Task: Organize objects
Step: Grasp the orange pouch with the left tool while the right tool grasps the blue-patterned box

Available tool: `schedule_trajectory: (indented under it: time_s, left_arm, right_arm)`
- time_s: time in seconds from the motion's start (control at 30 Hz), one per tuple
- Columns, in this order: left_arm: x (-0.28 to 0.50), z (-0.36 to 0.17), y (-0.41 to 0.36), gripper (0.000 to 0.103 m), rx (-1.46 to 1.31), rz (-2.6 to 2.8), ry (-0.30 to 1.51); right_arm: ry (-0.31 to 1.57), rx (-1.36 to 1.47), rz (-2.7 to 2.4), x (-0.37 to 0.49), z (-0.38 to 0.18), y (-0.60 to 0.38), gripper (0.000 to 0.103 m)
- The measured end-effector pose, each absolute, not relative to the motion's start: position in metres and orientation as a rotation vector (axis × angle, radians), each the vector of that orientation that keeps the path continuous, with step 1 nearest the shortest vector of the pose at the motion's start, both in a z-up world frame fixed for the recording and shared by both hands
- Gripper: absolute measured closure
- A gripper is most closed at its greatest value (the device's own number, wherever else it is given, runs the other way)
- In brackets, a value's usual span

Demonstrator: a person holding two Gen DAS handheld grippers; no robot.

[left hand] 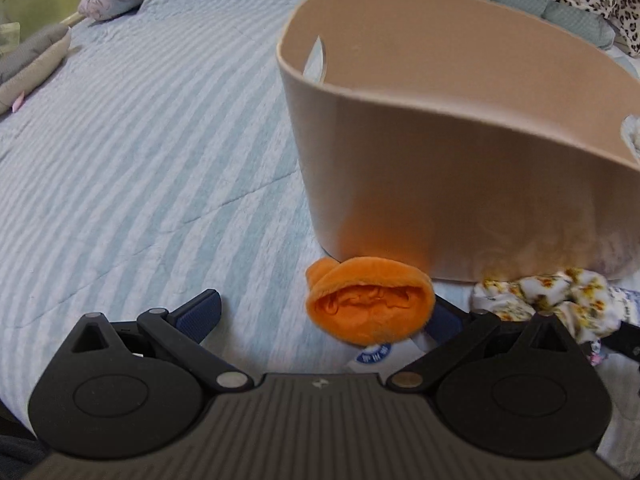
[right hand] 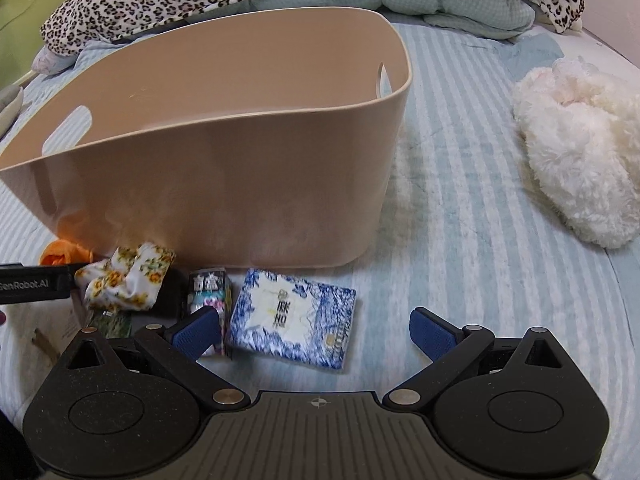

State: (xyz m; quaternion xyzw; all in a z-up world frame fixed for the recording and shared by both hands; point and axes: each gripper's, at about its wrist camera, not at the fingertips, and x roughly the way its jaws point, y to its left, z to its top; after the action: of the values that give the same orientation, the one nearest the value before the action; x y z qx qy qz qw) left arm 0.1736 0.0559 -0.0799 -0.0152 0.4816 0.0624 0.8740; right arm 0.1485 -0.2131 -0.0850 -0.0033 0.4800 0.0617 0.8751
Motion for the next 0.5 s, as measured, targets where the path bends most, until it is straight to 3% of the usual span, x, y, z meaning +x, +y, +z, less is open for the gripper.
schedule_trajectory:
  time_s: [0.4,0.5]
  left_arm:
    - [0.174,-0.087,0.058,0.0,-0.044,0.093,1.034]
    - [0.17,-0.083,0.056,0.013,-0.033,0.08,1.01]
  right_arm:
    - [1.025,-0.009,0.078,0.156,-0.093,-0.22,0.0]
    - [1.035,-0.04,0.08,0.155,-0.099,-0.215,0.004]
